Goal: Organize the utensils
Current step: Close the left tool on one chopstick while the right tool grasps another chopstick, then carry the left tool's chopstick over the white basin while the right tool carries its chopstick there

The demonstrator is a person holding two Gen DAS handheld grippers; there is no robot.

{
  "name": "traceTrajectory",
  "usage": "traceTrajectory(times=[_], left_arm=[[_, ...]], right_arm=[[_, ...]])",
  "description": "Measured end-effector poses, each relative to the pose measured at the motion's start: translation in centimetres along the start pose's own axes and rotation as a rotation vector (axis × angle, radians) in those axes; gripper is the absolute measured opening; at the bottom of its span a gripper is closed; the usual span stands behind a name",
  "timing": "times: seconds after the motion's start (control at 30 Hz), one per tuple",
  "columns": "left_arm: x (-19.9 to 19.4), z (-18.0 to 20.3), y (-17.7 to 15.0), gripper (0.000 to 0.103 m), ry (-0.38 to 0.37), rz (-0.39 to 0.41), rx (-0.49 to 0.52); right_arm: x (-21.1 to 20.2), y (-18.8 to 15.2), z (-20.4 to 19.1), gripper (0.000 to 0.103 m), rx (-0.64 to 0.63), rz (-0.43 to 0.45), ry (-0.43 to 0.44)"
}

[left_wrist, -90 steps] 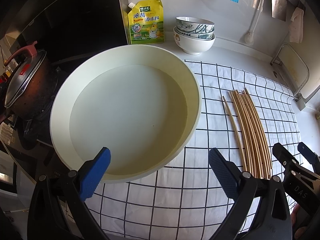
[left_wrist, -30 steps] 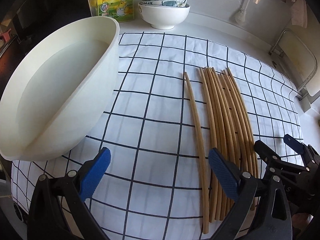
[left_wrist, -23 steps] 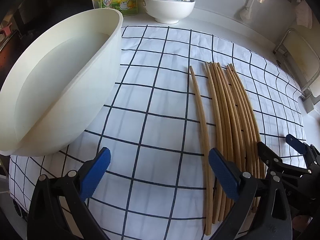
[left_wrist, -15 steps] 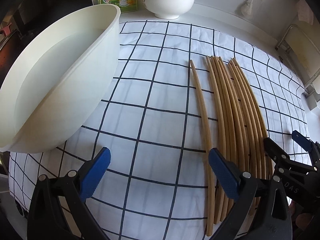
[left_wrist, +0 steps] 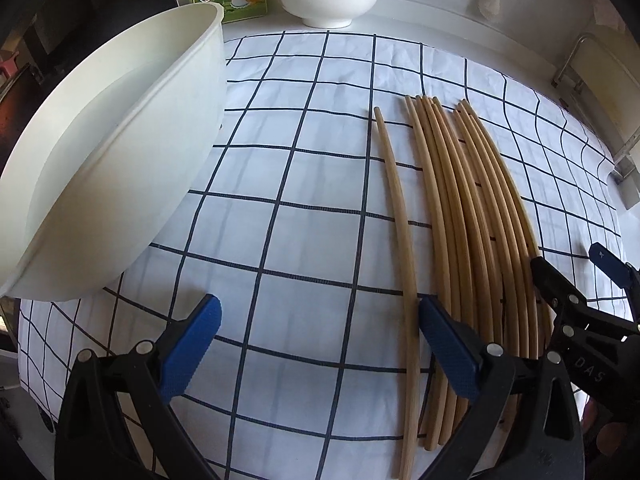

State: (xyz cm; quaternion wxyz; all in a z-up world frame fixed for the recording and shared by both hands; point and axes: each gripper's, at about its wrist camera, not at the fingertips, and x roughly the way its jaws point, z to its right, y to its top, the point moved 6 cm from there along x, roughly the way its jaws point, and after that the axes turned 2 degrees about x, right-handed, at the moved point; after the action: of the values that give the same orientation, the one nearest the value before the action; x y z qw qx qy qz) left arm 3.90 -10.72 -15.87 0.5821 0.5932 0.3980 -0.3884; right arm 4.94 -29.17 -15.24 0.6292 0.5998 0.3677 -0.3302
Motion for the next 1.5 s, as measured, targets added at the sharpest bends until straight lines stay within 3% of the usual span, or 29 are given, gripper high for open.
traceTrajectory(times=[0.07,0.13,0.2,0.23,0.3,0.33,0.37,0.4,0.63,0.93,1.23,1.5], left_arm=[[-0.2,0.0,0.1,0.09,-0.006,0.005,-0.001],[-0.6,0.3,0.5,0.078,-0.013,0.019,0.013],[-1.0,0.7,0.9,0.057,-0.025,0.026,0.029],[-1.2,0.8,1.0,0.053,-0.033,0.026,0.033],[-1.5,0.9,1.5,0.03,-0.044,0.024,0.039],[-1.6,0.8,1.6,0.025,-0.051,0.022,0.041],[-1.6,0.8,1.9,0.014,-0.061,0.019,0.04],[-1.5,0.8,1.9,0.007,-0.074,0.014,0.041],[-2.7,1.1,2.7,0.007,-0.14,0.014,0.063],[-9.2,-1.5,6.8,0.007,-0.22,0.139,0.073],[-11.6,-14.0,9.3,0.007,-0.14,0.196,-0.01],[-7.9,-23.8,9.1,0.007,-0.064,0.114,-0.042]], right_arm=[[-0.2,-0.1,-0.2,0.085,-0.009,0.004,0.024],[-0.4,-0.1,-0.8,0.067,-0.025,0.008,0.06],[-0.7,0.0,-1.4,0.056,-0.05,0.01,0.072],[-0.7,0.1,-1.7,0.053,-0.06,0.008,0.078],[-0.9,0.3,-2.0,0.033,-0.073,0.005,0.087],[-0.9,0.4,-2.1,0.016,-0.078,0.003,0.086],[-1.0,0.5,-2.2,0.007,-0.082,0.0,0.08],[-0.9,0.5,-2.2,0.006,-0.084,-0.004,0.074],[-1.9,0.5,-1.6,0.006,0.002,-0.013,0.108],[-7.8,4.2,-4.1,0.006,0.067,0.075,0.152],[-11.5,10.1,-15.6,0.006,-0.026,0.177,0.274],[-7.2,11.7,-26.9,0.006,-0.123,0.098,0.325]])
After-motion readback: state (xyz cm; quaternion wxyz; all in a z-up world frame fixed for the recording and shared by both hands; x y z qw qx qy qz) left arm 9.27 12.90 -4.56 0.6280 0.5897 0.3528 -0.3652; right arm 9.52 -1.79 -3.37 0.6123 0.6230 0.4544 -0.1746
